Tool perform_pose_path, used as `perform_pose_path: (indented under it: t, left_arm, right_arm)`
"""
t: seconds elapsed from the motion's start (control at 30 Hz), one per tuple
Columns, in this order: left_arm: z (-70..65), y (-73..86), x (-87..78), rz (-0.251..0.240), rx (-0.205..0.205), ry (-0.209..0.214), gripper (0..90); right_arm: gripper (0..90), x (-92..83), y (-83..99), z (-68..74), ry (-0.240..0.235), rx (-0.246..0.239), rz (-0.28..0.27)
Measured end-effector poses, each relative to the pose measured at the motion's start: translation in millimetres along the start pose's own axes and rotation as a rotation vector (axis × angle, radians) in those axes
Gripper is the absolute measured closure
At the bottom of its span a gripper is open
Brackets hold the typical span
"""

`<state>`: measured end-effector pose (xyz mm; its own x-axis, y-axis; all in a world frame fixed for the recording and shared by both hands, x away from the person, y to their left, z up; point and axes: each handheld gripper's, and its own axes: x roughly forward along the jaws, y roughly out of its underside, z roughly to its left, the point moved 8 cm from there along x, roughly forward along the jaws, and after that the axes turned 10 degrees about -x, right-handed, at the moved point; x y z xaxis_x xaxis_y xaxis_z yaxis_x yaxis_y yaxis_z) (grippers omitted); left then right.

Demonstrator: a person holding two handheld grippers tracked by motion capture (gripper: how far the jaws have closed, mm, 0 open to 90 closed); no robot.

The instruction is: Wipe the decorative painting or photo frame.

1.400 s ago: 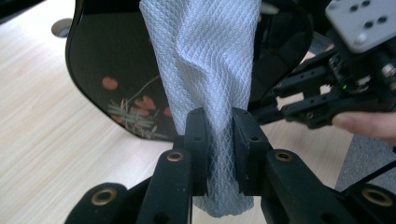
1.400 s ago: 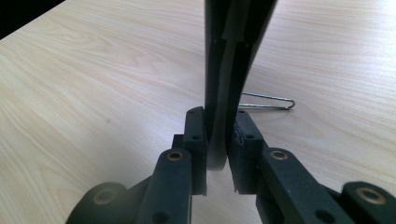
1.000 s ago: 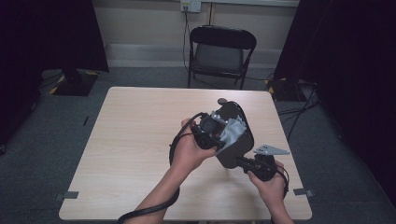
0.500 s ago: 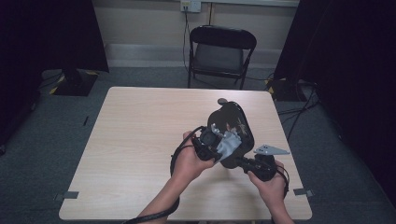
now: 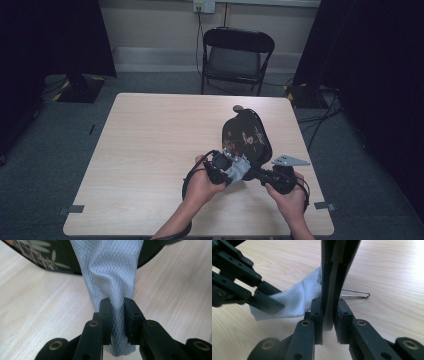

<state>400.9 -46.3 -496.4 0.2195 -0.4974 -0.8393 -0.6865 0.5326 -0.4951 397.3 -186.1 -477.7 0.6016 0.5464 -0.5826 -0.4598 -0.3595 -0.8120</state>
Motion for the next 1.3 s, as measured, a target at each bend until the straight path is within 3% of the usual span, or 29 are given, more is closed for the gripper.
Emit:
perform_pose_path:
  t: [0.4, 0.7, 0.93, 1.3]
  left_arm:
    - [7.0, 16.8, 17.3, 0.048, -0.031, -0.008, 78.0]
    - [10.4, 24.2, 16.5, 0.071, -0.033, -0.014, 78.1]
    - [6.8, 11.5, -8.1, 0.020, -0.010, -0.015, 78.1]
    - [-7.7, -36.3, -64.5, -0.122, 0.036, -0.024, 78.0]
  right_arm:
    - [79.1, 0.0, -0.1, 0.0, 0.001, 0.000, -0.001]
    - [78.9, -0.2, 0.4, 0.0, 0.001, -0.006, -0.004]
    - [77.6, -3.9, 2.1, 0.5, -0.005, 0.004, -0.010]
    - [78.8, -9.6, 5.6, -0.6, -0.007, 0.029, -0.001]
